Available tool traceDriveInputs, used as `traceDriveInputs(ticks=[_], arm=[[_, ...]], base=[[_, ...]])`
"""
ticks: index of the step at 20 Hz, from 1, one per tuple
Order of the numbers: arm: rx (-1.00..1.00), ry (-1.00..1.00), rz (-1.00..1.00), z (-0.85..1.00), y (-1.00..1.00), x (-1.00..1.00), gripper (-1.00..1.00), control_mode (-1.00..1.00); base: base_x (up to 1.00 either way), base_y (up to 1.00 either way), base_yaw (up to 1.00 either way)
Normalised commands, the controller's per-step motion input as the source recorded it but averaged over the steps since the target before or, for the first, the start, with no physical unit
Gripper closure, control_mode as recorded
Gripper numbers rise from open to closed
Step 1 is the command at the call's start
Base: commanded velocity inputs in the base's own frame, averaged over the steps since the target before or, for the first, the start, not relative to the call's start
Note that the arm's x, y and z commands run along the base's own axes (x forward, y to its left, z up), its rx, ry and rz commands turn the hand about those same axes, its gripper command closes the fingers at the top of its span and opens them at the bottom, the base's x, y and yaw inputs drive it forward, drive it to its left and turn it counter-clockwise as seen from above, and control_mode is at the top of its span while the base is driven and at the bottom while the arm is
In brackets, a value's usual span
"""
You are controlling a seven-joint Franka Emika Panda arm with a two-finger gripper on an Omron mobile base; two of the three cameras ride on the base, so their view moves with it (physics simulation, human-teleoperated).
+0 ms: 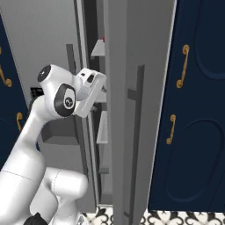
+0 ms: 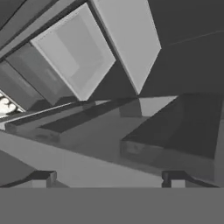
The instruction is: Grab a lemon wedge from the fridge and one ice cube from the ice bowl, and put them in the glass of lemonade.
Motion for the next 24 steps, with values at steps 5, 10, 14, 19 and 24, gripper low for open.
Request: traceDriveInputs(ticks=[5, 10, 14, 19, 24], arm=[[0.09, 0.02, -0.35, -0.12, -1.0, 0.0, -1.0, -1.0], [0.17, 0.02, -0.25, -0.12, -1.0, 0.12, -1.0, -1.0], [0.22, 0.0, -0.04, -0.08, -1.0, 0.17, -1.0, -1.0], [0.18, -0.02, 0.0, -0.02, -0.78, -0.12, -1.0, -1.0], [0.01, -0.06, 0.06, 0.0, 0.15, -0.91, -1.0, -1.0]], base=[[0.0, 0.0, 0.0], [0.0, 0.0, 0.0], [0.0, 0.0, 0.0], [0.0, 0.0, 0.0], [0.0, 0.0, 0.0]])
